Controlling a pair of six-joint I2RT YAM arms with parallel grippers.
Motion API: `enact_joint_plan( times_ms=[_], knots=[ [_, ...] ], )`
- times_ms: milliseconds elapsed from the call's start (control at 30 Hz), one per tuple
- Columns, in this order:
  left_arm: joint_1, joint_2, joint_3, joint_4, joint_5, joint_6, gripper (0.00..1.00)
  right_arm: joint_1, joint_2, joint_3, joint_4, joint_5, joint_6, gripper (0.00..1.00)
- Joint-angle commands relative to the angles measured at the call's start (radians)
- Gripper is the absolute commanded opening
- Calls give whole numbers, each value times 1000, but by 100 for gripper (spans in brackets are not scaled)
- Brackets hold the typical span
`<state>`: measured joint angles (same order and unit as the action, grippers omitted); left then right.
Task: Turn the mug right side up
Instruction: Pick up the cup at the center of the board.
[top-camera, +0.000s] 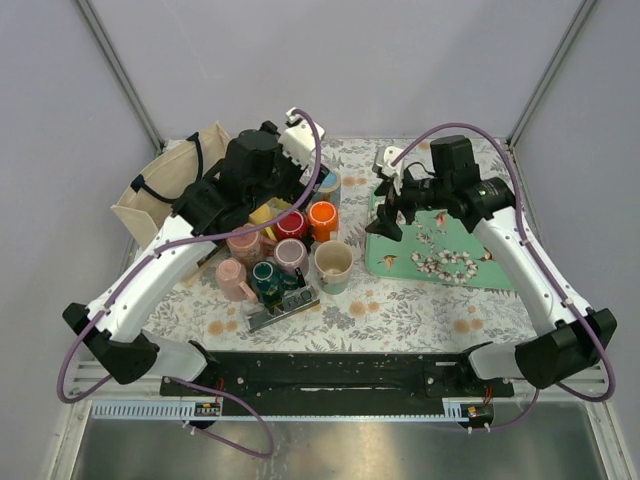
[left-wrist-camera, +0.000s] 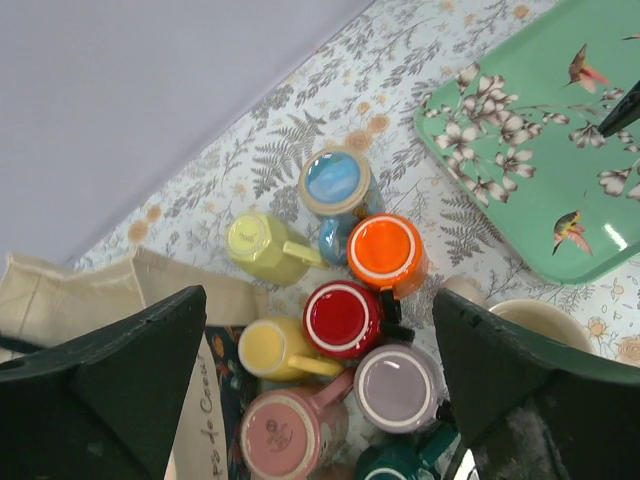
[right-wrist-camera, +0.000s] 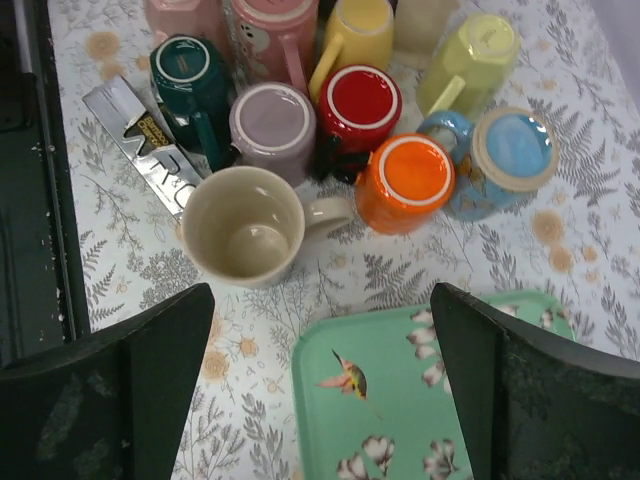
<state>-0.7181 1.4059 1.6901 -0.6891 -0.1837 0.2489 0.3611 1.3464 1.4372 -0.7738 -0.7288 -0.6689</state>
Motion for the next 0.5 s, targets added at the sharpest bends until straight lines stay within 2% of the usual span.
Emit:
enact_joint_plan(
  times_ms=[0, 100, 267, 367, 467],
  knots=[
    [54, -106, -119, 110, -16, -100, 99, 21, 80, 23, 110, -104, -27, 99],
    [65, -131, -144, 135, -20, -102, 99, 25, 158, 48, 97, -95, -72, 98],
    [106, -179, -213, 148, -66, -103, 99, 61, 308, 149, 25, -47, -240, 98],
    [143, -162, -202, 47, -63, -109, 99, 81, 407, 239, -56, -37, -369, 97],
    [169, -104, -132, -134, 19, -117, 99, 111, 488, 311, -139, -31, -489, 95]
  ],
)
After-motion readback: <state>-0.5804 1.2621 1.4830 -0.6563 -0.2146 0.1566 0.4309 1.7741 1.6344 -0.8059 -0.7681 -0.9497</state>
